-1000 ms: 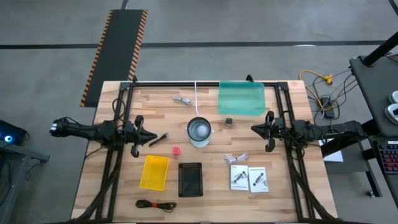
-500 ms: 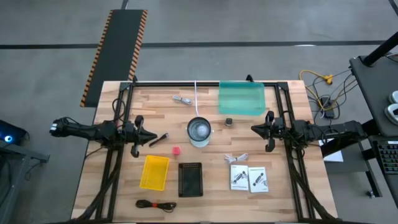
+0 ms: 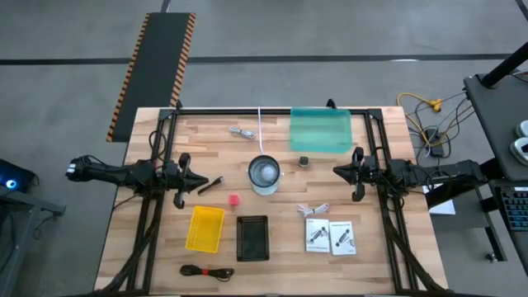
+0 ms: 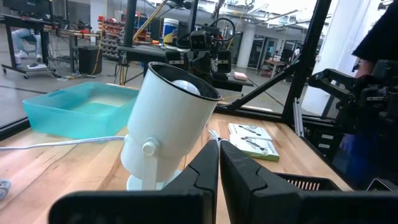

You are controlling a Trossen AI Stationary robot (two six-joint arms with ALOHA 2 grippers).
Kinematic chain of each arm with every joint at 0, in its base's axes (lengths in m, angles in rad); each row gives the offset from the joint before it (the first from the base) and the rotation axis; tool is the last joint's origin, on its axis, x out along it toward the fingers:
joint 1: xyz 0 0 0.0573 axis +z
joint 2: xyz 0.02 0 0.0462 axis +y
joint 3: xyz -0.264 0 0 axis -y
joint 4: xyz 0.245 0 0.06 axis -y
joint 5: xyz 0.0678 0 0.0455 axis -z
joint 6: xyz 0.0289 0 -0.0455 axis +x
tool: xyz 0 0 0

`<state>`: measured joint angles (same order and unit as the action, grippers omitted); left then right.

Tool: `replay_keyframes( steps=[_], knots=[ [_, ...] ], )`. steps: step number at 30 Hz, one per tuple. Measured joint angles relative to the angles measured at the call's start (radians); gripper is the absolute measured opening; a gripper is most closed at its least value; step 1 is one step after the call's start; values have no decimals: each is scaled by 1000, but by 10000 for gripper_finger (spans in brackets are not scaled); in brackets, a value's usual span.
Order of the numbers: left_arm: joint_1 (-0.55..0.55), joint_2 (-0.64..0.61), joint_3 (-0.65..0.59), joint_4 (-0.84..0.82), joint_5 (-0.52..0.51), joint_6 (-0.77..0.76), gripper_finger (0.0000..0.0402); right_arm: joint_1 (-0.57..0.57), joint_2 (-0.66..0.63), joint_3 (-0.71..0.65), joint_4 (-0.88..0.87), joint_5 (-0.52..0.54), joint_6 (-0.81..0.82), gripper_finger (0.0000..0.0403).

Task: Pick and place items into bin

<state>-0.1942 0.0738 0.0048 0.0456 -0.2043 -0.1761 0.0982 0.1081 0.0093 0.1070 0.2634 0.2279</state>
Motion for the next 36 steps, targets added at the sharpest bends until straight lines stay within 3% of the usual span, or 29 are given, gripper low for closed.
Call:
replay_keyframes(
  steps=[32,36],
  knots=[
    [0,0,0,1,-2,-1,0,0,-1,0,4,0,1,9],
    [-1,0,0,48,-3,-3,0,0,-1,0,8,0,121,9]
  ],
)
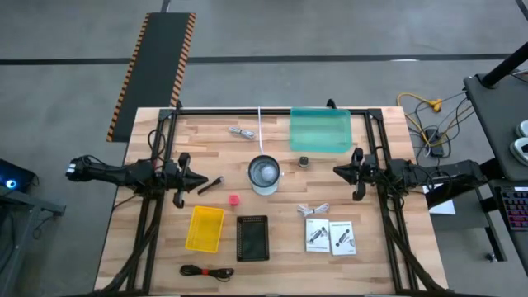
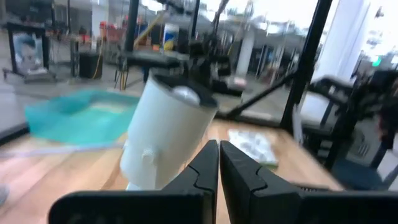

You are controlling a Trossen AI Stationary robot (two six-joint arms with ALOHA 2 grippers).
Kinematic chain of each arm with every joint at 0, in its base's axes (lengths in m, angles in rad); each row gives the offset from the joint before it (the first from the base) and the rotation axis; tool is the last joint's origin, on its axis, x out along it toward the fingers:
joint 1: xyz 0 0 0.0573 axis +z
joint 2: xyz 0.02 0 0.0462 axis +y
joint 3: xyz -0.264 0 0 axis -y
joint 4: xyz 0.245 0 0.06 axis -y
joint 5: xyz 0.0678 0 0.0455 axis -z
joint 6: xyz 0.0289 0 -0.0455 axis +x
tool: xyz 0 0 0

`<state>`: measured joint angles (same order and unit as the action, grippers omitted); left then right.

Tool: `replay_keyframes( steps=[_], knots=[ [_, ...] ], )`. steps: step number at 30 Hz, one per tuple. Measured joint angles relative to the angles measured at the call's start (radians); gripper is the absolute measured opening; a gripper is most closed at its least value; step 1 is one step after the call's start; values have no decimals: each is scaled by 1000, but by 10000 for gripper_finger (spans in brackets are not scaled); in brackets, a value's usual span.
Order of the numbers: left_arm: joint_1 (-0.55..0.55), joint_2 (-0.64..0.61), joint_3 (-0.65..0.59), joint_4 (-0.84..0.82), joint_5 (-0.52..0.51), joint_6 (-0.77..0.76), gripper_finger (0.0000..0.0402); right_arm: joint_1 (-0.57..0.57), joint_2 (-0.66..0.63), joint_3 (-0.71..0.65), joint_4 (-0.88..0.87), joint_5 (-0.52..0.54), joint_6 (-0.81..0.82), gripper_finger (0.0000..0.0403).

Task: Pick and place items into bin
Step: Put the white USB cable into the green bin

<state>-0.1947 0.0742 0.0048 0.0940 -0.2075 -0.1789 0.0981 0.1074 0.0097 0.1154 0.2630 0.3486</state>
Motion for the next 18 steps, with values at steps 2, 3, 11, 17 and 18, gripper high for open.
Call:
replay_keyframes(
  steps=[2,3,11,17,18],
  knots=[
    [0,0,0,38,0,-50,0,0,0,0,9,0,115,9],
    [0,0,0,54,0,-91,0,0,0,0,17,0,172,9],
    [0,7,0,182,-24,-233,0,0,1,0,174,11,302,9],
    [1,37,0,336,-63,-228,7,-1,10,3,307,58,299,9],
    [1,45,0,368,-65,-227,13,-1,17,12,299,58,299,12]
  ],
)
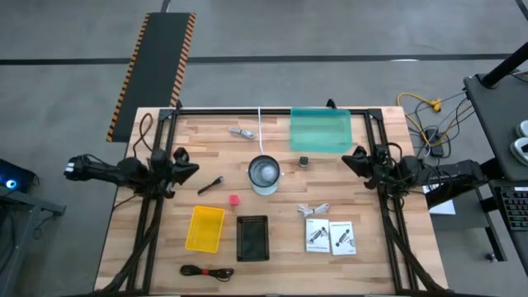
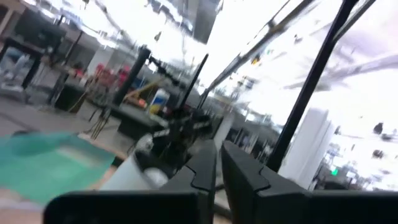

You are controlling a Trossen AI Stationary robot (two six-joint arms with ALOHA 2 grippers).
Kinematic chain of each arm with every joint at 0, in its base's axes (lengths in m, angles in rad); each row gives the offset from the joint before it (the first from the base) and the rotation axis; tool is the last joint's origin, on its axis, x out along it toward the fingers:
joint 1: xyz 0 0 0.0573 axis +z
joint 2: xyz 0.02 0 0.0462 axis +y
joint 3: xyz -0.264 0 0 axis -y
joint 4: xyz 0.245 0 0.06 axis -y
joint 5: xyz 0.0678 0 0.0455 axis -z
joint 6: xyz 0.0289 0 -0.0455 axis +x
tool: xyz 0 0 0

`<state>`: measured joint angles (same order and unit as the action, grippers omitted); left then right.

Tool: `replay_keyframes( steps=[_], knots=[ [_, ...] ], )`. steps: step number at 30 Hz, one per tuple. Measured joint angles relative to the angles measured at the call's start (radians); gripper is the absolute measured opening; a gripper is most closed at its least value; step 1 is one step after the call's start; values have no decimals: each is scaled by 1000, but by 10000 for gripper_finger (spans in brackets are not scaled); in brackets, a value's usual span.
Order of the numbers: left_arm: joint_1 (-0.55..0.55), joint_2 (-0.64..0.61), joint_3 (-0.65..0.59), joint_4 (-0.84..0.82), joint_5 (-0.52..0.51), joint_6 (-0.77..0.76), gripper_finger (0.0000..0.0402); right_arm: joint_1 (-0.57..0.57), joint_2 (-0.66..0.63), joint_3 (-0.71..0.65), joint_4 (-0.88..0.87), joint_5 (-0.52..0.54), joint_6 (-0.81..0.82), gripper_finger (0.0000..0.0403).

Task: Pick and place items into bin
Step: Put the white USB cable into the green bin

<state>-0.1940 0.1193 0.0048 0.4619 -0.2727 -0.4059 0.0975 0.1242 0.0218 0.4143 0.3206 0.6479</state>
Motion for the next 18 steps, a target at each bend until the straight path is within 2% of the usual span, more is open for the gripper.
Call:
replay_keyframes(
  steps=[5,10,15,18],
  knots=[
    [0,58,38,49,-13,45,76,1,93,152,-198,-4,-58,45],
    [0,132,129,54,-33,124,145,1,265,391,-488,-11,-197,108],
    [0,166,209,57,-48,128,157,1,445,611,-892,-17,-183,174],
    [0,165,228,54,-48,133,157,0,546,695,-1023,-72,-171,209]
  ],
)
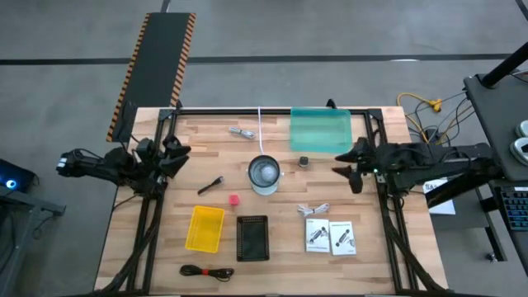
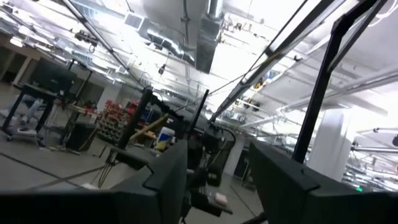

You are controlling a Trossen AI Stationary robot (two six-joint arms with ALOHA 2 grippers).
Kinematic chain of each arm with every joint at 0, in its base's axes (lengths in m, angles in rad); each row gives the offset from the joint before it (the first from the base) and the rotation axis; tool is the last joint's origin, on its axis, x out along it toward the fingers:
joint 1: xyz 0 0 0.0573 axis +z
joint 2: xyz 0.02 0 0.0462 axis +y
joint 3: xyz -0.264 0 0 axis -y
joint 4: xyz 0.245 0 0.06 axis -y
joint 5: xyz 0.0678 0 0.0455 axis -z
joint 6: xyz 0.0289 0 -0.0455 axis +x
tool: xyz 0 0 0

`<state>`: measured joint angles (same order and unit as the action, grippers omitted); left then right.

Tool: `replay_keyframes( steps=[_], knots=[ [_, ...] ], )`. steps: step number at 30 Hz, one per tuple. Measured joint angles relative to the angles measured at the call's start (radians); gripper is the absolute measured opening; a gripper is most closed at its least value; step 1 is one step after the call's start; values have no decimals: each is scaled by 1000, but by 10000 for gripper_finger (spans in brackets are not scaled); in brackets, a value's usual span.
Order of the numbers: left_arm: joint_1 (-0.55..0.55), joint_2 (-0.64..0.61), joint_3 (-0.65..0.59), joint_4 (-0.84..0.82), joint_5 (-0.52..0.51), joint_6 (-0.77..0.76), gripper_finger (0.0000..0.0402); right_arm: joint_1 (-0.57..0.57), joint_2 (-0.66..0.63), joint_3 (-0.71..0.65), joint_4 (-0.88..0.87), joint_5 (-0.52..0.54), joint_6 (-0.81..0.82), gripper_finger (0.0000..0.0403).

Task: Pick and place items into bin
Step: Put the white USB cable into the green bin

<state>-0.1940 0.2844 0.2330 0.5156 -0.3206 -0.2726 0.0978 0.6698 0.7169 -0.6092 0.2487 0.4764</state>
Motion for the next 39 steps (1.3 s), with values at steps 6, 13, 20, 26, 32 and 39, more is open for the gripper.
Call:
replay_keyframes(
  steps=[6,13,20,26,32,39],
  knots=[
    [0,-28,-1,0,0,1,157,3,170,69,-1,-200,-9,241],
    [0,-45,-11,-1,0,1,157,37,373,67,-6,-286,-38,225],
    [0,-43,-11,-1,1,-1,157,70,564,66,-5,-294,-101,215],
    [0,-45,-14,-1,1,-1,158,71,718,66,-1,-305,-139,215],
    [0,-45,-16,-1,1,-8,158,71,826,68,23,-383,-232,214],
    [0,-47,-27,-1,2,-8,158,71,920,68,53,-382,-263,214]
  ],
)
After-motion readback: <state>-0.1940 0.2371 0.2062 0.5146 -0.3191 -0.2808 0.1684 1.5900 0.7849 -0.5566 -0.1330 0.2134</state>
